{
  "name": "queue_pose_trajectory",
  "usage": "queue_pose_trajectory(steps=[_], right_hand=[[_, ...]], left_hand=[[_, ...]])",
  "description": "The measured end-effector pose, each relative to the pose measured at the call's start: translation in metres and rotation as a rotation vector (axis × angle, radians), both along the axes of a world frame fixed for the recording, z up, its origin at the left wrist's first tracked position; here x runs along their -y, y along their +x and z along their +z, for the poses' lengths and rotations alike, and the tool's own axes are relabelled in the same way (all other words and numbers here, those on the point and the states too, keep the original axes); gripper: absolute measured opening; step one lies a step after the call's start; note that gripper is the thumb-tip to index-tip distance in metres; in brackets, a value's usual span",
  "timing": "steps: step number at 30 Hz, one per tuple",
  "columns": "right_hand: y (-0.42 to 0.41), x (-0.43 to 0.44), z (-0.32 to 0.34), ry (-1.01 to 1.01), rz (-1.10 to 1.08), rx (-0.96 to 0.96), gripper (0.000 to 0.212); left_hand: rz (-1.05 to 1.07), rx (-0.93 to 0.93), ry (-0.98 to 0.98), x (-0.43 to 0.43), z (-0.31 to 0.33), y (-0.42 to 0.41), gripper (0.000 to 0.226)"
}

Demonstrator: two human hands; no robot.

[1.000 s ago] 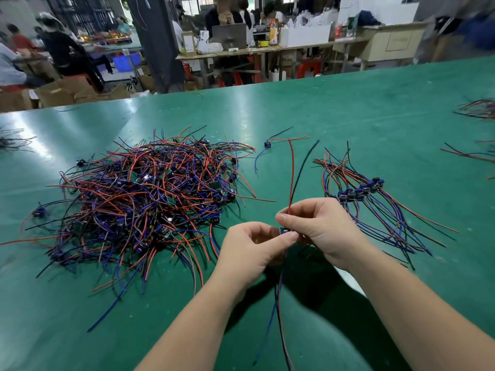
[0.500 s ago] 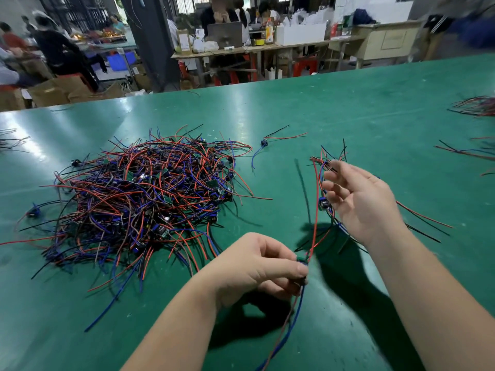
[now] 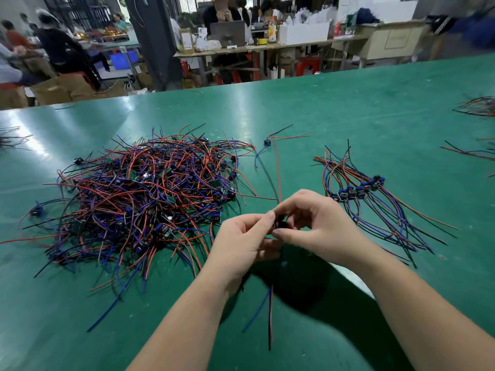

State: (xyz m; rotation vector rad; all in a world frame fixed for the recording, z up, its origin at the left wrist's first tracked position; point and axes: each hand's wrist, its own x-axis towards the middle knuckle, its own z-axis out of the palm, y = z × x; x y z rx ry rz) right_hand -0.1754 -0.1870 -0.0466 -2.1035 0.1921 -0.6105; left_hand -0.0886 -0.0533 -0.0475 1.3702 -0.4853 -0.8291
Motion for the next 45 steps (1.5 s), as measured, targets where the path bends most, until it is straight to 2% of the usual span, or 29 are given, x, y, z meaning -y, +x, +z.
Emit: queue_pose_trajectory(steps=[4, 7, 10, 15, 17, 22, 24, 26, 28, 31, 35, 41, 45], right_hand=[[0.003, 0.005, -0.003, -0.026, -0.143, 0.035, 0.025], [0.006, 0.020, -0.007, -0.063, -0.425, 0.038, 0.025], [0.003, 0.042, -0.011, -0.223, -0.621, -0.113, 0.023], [0.003, 0.051, -0.017, -0.377, -0.622, -0.328, 0.009], [0.004, 0.050, -0.017, -0.421, -0.614, -0.371, 0.014], [0.002, 0.048, -0.016, -0.497, -0.643, -0.470, 0.023], [0.002, 0.046, -0.015, -0.534, -0.653, -0.517, 0.025], [0.003, 0.043, -0.015, -0.516, -0.662, -0.492, 0.028], [0.002, 0.041, -0.013, -0.440, -0.662, -0.400, 0.033], [0.002, 0.036, -0.010, -0.380, -0.620, -0.285, 0.034], [0.002, 0.029, -0.009, -0.367, -0.573, -0.237, 0.028], [0.004, 0.026, -0.011, -0.361, -0.528, -0.202, 0.023], [0.004, 0.024, -0.011, -0.355, -0.505, -0.170, 0.020]], left_hand=[[-0.025, -0.031, 0.010, 0.002, 0.002, -0.003, 0.022], [0.018, 0.009, 0.065, 0.002, 0.000, -0.003, 0.017], [0.062, 0.075, 0.097, 0.002, -0.001, -0.002, 0.016], [0.161, 0.243, 0.159, 0.001, -0.004, 0.003, 0.018], [0.212, 0.398, 0.203, -0.002, -0.007, 0.006, 0.017], [0.326, 0.943, 0.396, -0.010, -0.009, 0.015, 0.016], [0.428, 1.122, 0.529, -0.012, -0.009, 0.017, 0.022], [0.511, 1.202, 0.706, -0.015, -0.009, 0.019, 0.033], [0.461, 1.215, 0.925, -0.020, -0.011, 0.024, 0.044], [0.333, 1.196, 1.102, -0.024, -0.012, 0.034, 0.035], [0.323, 1.215, 1.080, -0.027, -0.011, 0.041, 0.021], [0.333, 1.138, 0.985, -0.029, -0.009, 0.044, 0.031], [0.357, 1.123, 1.018, -0.029, -0.004, 0.043, 0.024]])
